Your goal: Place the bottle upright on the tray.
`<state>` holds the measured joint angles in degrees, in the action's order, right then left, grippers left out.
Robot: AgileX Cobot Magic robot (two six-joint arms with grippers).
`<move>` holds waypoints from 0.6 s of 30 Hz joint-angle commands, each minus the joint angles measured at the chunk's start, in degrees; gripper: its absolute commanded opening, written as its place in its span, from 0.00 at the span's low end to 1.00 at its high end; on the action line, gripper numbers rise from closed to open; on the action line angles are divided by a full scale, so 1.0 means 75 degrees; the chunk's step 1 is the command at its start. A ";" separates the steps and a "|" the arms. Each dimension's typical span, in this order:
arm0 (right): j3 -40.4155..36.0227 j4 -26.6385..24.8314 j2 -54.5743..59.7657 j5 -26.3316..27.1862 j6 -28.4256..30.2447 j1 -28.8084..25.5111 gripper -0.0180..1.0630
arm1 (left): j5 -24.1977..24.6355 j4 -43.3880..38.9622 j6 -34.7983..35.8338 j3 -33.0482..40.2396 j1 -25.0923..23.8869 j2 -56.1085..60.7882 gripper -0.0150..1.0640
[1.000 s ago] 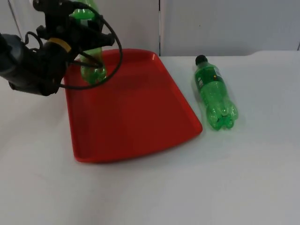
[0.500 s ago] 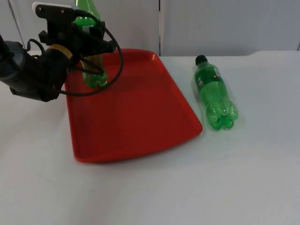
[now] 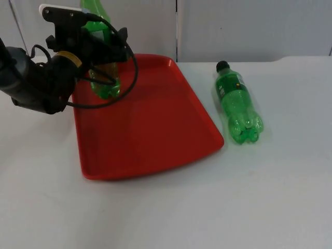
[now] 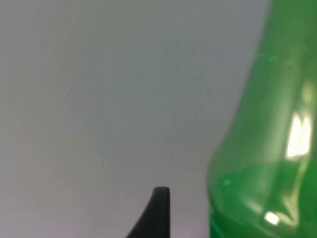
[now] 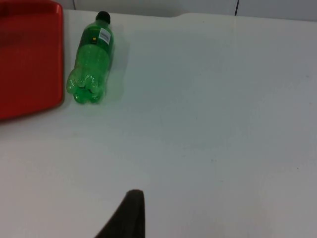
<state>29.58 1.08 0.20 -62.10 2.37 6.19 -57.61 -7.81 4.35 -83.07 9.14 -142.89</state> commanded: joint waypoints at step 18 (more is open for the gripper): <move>-0.0019 0.0007 -0.0027 0.0051 -0.0025 -0.0040 0.99 | 0.0001 -0.0448 0.0645 0.0486 0.0009 0.0087 0.83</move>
<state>29.58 1.08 0.20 -62.10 2.37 6.19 -57.51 -13.04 9.10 -80.26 9.14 -143.05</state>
